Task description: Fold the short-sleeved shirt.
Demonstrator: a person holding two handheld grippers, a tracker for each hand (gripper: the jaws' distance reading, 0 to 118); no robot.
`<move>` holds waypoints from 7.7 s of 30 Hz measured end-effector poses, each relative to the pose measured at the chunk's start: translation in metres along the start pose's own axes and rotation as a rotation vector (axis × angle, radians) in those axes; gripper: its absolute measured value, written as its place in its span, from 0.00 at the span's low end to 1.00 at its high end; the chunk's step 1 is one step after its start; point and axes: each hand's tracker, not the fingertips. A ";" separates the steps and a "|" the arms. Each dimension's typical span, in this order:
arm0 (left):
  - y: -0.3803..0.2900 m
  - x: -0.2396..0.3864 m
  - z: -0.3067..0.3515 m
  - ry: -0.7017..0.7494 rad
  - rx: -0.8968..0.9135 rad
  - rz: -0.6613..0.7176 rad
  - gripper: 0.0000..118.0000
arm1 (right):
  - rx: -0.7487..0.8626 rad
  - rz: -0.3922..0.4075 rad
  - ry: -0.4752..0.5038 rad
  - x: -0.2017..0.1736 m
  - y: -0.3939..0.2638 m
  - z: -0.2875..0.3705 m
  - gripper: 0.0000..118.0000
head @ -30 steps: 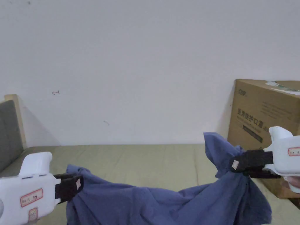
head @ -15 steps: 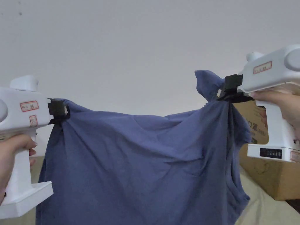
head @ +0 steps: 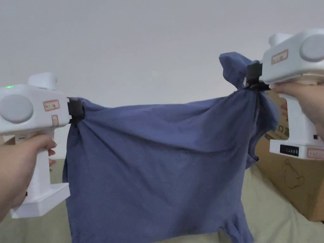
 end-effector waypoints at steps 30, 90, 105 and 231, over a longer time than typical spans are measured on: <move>-0.326 -0.004 0.215 -0.093 -0.595 0.022 0.03 | -0.560 -0.339 -0.008 0.051 -0.441 0.226 0.10; -0.357 -0.064 -0.089 0.119 -0.699 -0.249 0.41 | -0.159 -0.096 0.120 -0.031 -0.372 0.152 0.00; -0.315 -0.065 -0.041 0.156 -0.619 -0.494 0.03 | -0.586 -0.242 -0.045 0.131 -0.325 -0.040 0.99; -0.373 -0.040 0.274 0.020 -0.567 -0.061 0.95 | -0.550 -0.110 -0.240 0.068 -0.479 0.236 1.00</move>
